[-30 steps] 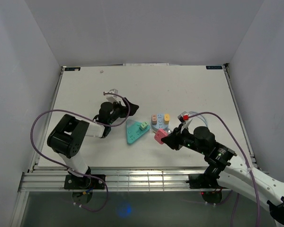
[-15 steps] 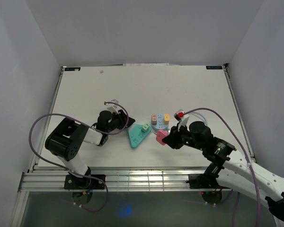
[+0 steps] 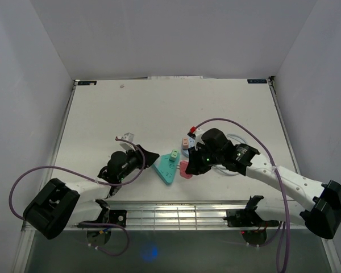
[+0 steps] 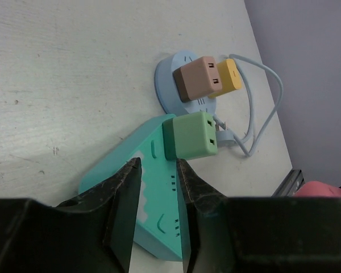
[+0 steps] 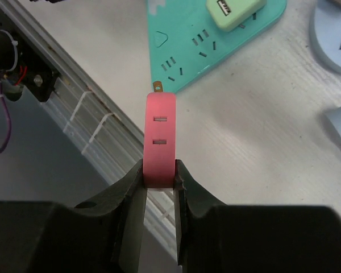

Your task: Insert the plug

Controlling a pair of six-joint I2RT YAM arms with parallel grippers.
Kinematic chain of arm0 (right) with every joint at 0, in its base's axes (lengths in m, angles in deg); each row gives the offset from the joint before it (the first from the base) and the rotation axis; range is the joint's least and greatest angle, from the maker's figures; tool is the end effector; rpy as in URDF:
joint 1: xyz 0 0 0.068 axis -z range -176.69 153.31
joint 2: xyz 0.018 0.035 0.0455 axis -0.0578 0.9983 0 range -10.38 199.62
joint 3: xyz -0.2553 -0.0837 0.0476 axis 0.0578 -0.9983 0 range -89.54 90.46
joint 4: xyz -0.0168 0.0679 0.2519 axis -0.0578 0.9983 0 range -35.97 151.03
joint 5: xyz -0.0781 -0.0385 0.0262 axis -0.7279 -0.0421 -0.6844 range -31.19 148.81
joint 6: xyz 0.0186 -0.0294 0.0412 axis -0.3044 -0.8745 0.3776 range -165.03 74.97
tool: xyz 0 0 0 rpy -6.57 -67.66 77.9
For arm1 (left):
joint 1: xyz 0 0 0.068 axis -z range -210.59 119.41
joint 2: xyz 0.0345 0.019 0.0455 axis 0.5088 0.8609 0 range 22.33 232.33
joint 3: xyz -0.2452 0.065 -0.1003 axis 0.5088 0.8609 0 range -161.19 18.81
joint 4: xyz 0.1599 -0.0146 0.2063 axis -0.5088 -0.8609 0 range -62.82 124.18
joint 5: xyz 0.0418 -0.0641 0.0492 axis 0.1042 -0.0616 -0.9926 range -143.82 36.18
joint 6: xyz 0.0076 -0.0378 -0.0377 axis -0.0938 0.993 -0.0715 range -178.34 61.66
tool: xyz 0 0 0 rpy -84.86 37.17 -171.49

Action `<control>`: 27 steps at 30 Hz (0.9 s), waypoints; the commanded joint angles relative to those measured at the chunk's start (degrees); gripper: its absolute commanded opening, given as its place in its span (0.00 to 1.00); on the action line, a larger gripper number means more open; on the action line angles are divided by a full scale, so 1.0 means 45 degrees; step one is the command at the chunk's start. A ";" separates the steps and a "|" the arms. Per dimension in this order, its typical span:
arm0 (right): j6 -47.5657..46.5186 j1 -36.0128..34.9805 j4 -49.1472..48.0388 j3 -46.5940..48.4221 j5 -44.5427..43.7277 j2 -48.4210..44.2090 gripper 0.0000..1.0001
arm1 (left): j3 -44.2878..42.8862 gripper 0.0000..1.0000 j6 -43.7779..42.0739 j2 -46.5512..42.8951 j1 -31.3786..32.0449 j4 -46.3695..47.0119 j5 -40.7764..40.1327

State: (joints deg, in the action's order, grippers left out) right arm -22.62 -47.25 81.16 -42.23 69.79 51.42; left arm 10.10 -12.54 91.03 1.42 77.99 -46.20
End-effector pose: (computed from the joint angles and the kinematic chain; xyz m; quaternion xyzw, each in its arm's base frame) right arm 0.1402 0.1811 0.2707 -0.2589 0.8712 0.3127 0.2760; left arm 0.1701 -0.1118 0.1468 -0.0562 0.7969 -0.4176 0.4329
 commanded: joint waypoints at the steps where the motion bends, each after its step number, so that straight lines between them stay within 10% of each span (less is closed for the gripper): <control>1: 0.0370 -0.0111 0.1837 0.2003 0.1152 0.1009 0.08 | 0.0334 0.42 0.0310 -0.0678 0.0580 -0.0576 -0.0950; 11: 0.1659 -0.0091 0.4163 0.4817 0.1427 0.3314 0.08 | 0.1133 0.45 0.0642 -0.1434 0.1227 -0.0673 -0.2315; 27: 0.6972 -0.0755 0.2720 0.3158 0.0488 0.3257 0.08 | -0.1071 0.67 -0.0510 -0.1969 0.1227 -0.3936 -0.3743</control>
State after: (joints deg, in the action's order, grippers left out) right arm 3.94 -49.83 95.11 -27.96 73.40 66.44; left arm 8.08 -13.10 80.58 6.89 63.00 -61.37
